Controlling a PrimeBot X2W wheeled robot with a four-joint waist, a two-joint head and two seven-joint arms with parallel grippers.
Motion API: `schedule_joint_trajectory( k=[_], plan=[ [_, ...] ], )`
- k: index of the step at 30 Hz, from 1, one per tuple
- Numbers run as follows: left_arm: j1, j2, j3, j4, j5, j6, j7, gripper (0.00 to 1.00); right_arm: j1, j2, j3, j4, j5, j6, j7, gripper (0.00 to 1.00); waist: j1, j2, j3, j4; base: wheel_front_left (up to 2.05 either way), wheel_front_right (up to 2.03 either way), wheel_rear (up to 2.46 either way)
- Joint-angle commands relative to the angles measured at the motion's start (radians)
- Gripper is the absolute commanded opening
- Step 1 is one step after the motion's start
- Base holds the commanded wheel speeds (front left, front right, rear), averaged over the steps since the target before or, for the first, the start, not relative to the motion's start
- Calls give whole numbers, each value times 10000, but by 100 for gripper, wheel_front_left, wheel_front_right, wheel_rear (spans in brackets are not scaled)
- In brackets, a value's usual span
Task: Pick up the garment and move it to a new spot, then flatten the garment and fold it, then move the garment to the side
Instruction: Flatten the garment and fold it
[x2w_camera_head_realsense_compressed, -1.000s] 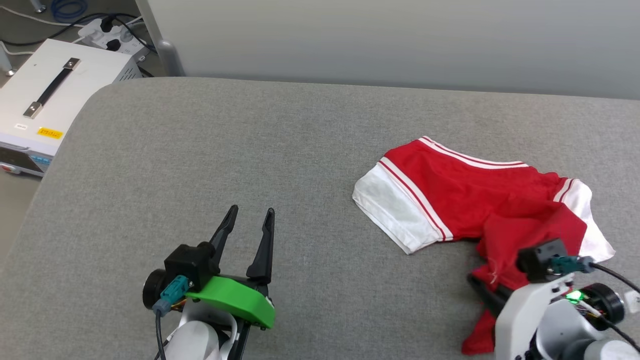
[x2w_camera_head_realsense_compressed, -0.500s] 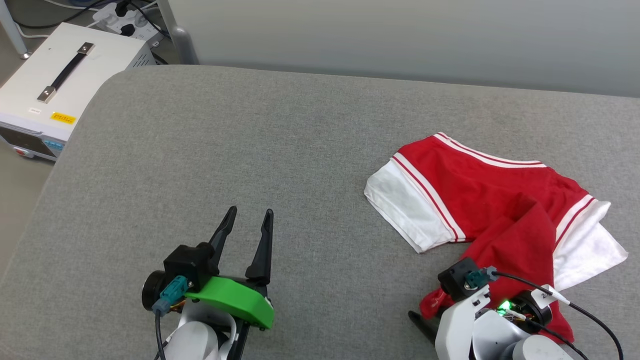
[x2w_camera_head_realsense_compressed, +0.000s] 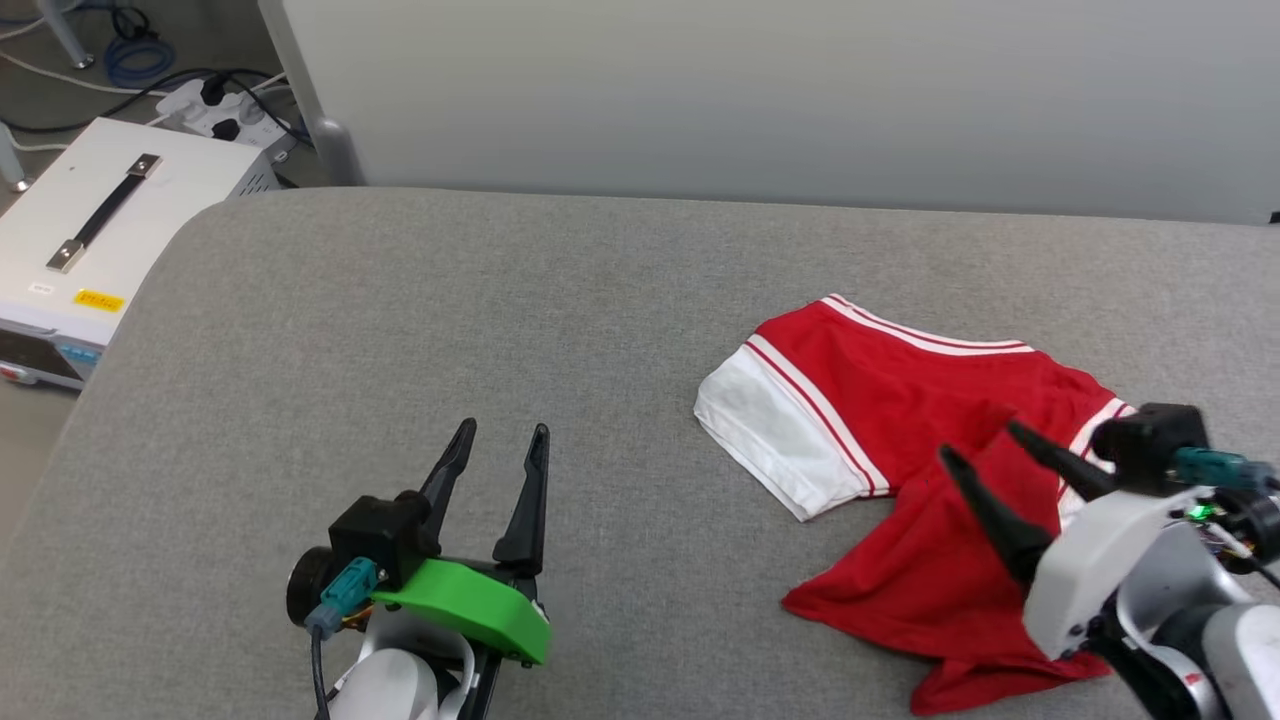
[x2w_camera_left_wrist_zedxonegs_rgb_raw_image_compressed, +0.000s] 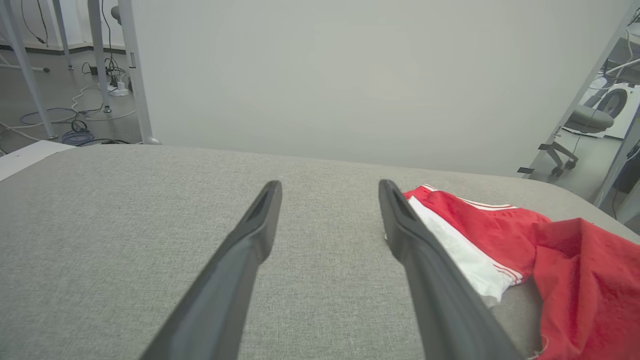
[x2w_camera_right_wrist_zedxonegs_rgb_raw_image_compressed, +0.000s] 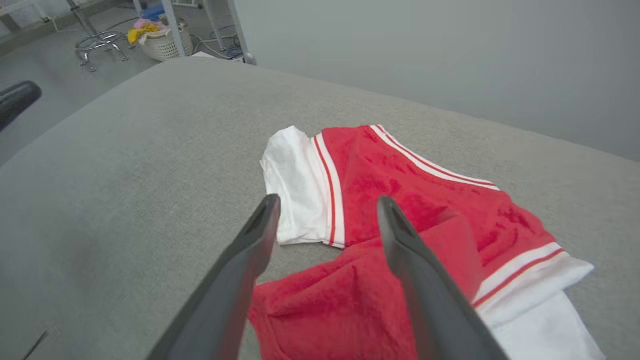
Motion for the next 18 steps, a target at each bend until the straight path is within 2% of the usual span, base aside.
schedule_joint_trajectory(
  k=[1, 3, 6, 9, 14, 18],
  plan=[
    [116, -23, -47, -91, -77, -33, -57, 100, 226, 7, -402, -187, -81, -6, -210, 100, 0, 0, -159, -193, 0, 0, 0],
    [127, -23, -127, -156, -145, -31, -57, 100, 412, 148, -1092, -389, -272, -6, -566, 100, 0, 0, -182, -263, 0, 0, 0],
    [122, -23, -225, -244, -237, -19, -57, 100, 743, 277, -2056, -497, -1169, -6, -1301, 100, 0, 0, -139, -375, 0, 0, 0],
    [123, -23, -326, -256, -263, 1, -57, 100, 1091, 772, -2783, -387, -1610, -6, -2025, 100, 0, 0, -65, -488, 0, 0, 0],
    [131, -23, -422, -171, -288, 16, -57, 100, 1538, 1508, -3315, -300, -1950, -6, -2723, 100, 0, 0, 105, -755, 0, 0, 0],
    [-123, 16, -582, 14, -155, 9, -40, 100, 1574, 1810, -3497, -482, -2068, -6, -2829, 100, 0, 0, 352, -1053, 0, 0, 0]
  ],
)
